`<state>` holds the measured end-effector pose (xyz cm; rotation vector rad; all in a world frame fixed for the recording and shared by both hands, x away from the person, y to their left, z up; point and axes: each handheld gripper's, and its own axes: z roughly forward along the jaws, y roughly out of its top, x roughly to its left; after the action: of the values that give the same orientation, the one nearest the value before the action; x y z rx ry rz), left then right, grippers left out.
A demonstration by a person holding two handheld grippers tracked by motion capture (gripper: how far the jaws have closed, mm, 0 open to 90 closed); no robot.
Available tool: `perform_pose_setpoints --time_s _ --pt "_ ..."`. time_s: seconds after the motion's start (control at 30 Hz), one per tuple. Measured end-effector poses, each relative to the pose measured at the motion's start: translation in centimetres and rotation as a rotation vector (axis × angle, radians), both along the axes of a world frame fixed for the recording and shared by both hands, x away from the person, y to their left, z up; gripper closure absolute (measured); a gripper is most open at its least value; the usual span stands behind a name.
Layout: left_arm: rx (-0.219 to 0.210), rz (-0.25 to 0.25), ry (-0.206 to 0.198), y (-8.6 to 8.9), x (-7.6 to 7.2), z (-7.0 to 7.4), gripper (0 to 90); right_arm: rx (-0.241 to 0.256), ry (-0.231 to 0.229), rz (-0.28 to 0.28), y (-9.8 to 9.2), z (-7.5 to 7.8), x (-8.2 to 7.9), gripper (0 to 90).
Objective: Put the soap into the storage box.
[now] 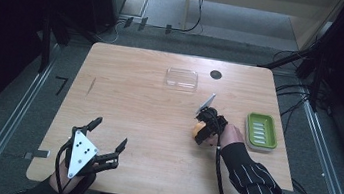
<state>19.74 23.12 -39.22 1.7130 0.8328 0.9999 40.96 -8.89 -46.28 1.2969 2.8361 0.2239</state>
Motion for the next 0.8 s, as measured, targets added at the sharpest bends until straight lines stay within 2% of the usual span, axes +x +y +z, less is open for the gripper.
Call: perform_pose_setpoints --time_s 0.2,0.33,0.8 --pt "-0.001 0.0 0.0 0.01 -0.02 0.01 13.5 -0.015 -0.002 0.014 0.23 0.03 -0.2 39.5" --pt "-0.003 0.001 0.0 0.01 -0.03 0.0 13.5 -0.034 -0.015 0.029 0.4 0.04 -0.4 39.9" --pt "-0.004 0.002 -0.001 0.01 -0.05 0.0 13.5 -0.023 -0.041 0.044 0.11 0.56 -0.58 40.0"
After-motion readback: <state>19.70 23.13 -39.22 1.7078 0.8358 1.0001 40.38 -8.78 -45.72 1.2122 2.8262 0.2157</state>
